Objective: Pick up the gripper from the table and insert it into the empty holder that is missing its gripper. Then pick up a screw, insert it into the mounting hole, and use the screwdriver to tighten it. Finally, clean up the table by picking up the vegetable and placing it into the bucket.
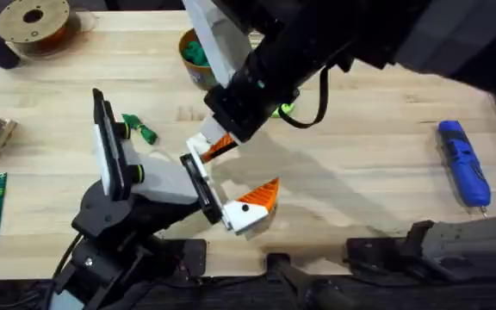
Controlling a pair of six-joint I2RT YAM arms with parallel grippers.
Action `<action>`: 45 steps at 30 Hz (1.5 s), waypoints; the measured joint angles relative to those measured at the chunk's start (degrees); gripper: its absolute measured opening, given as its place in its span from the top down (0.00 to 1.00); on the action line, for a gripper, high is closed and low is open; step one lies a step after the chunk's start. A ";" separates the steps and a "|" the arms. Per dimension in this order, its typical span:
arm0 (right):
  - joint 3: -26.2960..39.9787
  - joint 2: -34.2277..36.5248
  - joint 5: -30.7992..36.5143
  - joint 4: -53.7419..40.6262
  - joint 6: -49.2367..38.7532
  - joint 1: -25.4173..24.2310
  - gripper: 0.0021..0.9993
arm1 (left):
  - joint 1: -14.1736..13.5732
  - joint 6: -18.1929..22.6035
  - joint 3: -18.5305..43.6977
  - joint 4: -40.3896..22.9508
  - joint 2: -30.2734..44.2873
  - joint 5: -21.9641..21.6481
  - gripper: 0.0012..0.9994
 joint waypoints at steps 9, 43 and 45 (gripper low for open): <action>0.15 0.85 -0.04 1.80 0.17 0.00 0.99 | 0.00 -0.24 0.00 -0.02 0.00 0.04 0.01; 0.15 1.95 -0.75 1.64 0.59 0.74 0.86 | 0.00 -0.24 0.00 -0.01 0.00 0.07 0.01; 0.19 2.01 -1.85 1.82 0.68 0.87 0.58 | 0.00 -0.40 0.00 -0.07 0.00 0.08 0.01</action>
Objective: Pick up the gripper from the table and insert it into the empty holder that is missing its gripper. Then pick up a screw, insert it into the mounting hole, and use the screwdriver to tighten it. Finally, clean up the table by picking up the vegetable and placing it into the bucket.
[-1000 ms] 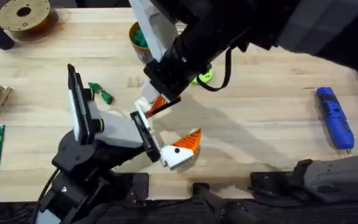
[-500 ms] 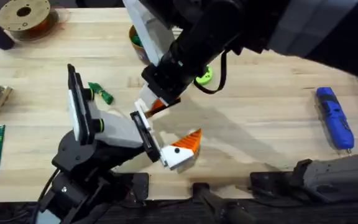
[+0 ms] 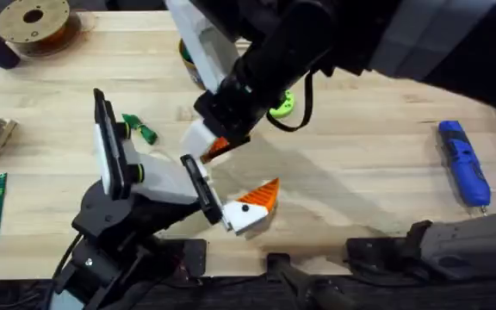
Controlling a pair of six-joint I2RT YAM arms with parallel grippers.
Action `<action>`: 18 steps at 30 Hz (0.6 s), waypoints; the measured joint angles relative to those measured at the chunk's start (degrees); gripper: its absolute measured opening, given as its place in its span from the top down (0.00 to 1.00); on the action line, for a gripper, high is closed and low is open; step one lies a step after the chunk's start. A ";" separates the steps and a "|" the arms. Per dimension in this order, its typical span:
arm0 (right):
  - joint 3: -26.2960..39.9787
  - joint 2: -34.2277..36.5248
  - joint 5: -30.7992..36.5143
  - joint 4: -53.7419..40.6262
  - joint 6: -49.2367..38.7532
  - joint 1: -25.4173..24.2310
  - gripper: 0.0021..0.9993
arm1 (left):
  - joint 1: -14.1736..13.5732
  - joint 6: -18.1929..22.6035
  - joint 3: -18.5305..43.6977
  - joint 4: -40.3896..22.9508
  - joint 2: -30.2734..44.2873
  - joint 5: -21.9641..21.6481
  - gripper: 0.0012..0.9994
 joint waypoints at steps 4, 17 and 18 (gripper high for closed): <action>0.49 -0.01 1.68 -0.51 -0.26 -0.59 0.07 | 0.01 -0.27 0.00 0.06 -0.01 -0.18 0.01; 0.49 -0.86 0.58 -4.18 -0.12 -3.21 0.04 | 0.00 0.23 0.00 0.09 0.00 -0.02 0.01; 0.49 -1.23 0.15 -4.73 -0.21 -3.68 0.04 | 0.00 0.25 0.00 0.09 0.00 -0.02 0.01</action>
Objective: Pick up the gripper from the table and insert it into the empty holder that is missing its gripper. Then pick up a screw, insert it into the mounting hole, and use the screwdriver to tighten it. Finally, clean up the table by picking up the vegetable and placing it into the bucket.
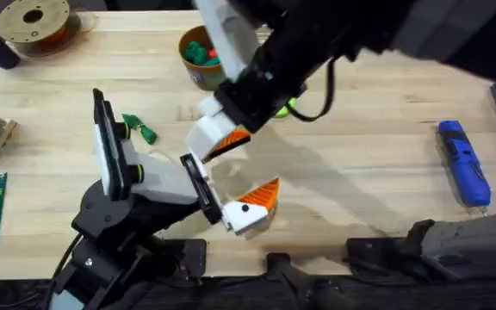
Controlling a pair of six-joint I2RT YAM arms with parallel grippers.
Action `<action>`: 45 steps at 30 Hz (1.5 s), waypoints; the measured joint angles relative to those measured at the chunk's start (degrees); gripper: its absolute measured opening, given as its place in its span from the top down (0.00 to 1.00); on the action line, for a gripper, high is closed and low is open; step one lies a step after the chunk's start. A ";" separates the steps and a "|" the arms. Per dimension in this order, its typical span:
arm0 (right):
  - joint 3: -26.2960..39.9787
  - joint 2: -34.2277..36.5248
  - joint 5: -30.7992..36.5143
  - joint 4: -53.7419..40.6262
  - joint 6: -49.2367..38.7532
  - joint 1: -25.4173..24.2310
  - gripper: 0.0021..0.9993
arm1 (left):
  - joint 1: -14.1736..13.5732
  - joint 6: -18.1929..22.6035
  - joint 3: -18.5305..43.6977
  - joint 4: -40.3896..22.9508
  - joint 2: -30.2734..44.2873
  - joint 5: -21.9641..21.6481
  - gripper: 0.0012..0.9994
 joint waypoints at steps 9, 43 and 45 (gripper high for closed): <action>-3.30 -9.38 -2.19 -1.58 -0.82 -3.36 0.04 | 0.00 0.15 0.00 0.01 0.00 0.00 0.01; -22.51 -39.70 -2.94 -1.90 4.01 -5.47 0.04 | 0.00 0.60 0.00 0.02 -0.01 -0.02 0.99; -22.51 -38.77 -2.33 -1.68 4.01 -5.47 0.04 | 0.00 0.61 0.00 0.02 0.00 -0.02 0.99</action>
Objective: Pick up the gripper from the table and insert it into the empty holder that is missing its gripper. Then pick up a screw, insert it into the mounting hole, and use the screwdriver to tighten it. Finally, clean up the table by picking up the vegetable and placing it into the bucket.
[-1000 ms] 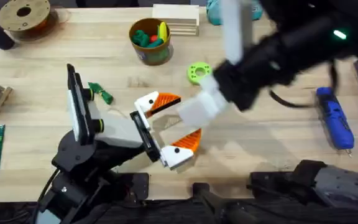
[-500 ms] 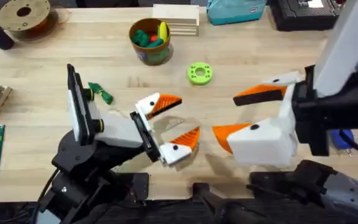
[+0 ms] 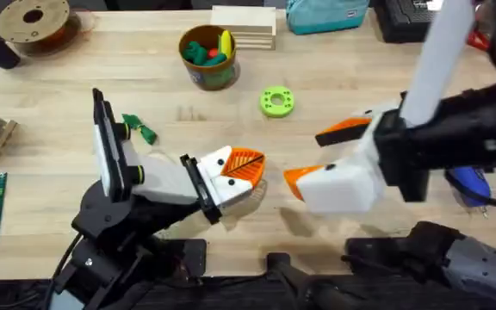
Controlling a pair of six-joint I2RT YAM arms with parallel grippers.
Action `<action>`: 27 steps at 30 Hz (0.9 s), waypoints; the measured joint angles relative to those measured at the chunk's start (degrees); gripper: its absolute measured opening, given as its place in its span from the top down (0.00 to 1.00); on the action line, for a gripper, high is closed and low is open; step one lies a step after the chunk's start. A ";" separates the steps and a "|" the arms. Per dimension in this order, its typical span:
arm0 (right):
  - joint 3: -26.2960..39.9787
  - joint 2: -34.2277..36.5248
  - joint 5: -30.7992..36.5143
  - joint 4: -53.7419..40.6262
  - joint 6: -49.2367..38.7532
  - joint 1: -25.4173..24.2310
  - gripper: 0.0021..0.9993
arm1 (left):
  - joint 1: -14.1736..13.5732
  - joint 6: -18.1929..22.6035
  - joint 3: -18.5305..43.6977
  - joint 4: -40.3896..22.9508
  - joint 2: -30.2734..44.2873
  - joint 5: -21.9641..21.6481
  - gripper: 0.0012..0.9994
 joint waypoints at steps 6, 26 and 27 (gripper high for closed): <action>0.00 4.10 9.12 -0.04 0.13 -0.84 0.04 | 0.00 0.00 0.00 0.00 0.00 0.00 0.99; 0.00 19.91 22.87 0.96 -20.26 -55.00 0.04 | 0.00 0.00 0.00 0.00 0.00 0.00 1.00; 0.00 20.52 23.16 0.90 -21.90 -57.78 0.03 | 0.00 0.00 0.00 0.00 -0.01 0.00 0.99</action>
